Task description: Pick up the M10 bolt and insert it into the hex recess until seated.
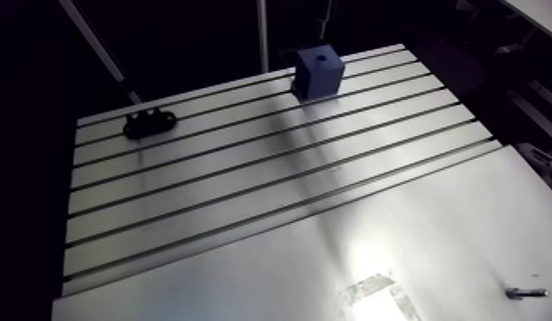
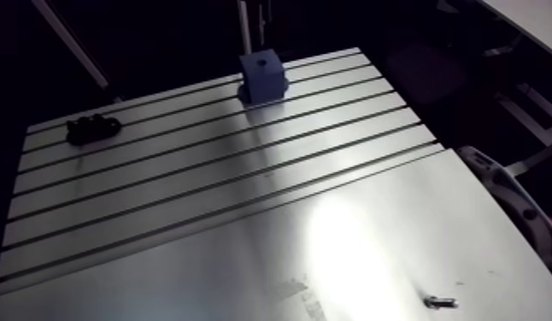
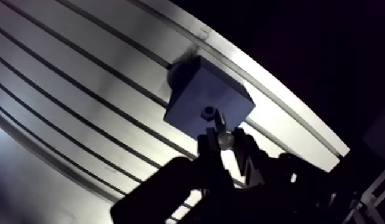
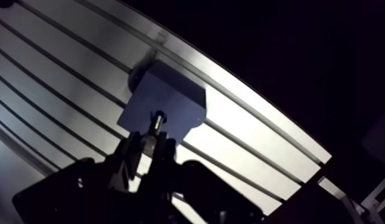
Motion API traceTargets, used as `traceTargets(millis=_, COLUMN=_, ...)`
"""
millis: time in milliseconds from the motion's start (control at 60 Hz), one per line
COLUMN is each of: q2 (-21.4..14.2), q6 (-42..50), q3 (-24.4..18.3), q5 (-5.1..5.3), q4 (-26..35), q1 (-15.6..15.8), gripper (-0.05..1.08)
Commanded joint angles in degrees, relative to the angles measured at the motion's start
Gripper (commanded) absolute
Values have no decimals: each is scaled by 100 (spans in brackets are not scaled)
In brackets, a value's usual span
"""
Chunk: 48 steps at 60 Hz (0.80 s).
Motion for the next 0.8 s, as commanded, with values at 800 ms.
traceTargets(millis=800, q2=97, q6=17, q3=29, q5=-298, q4=35, q1=113, gripper=102)
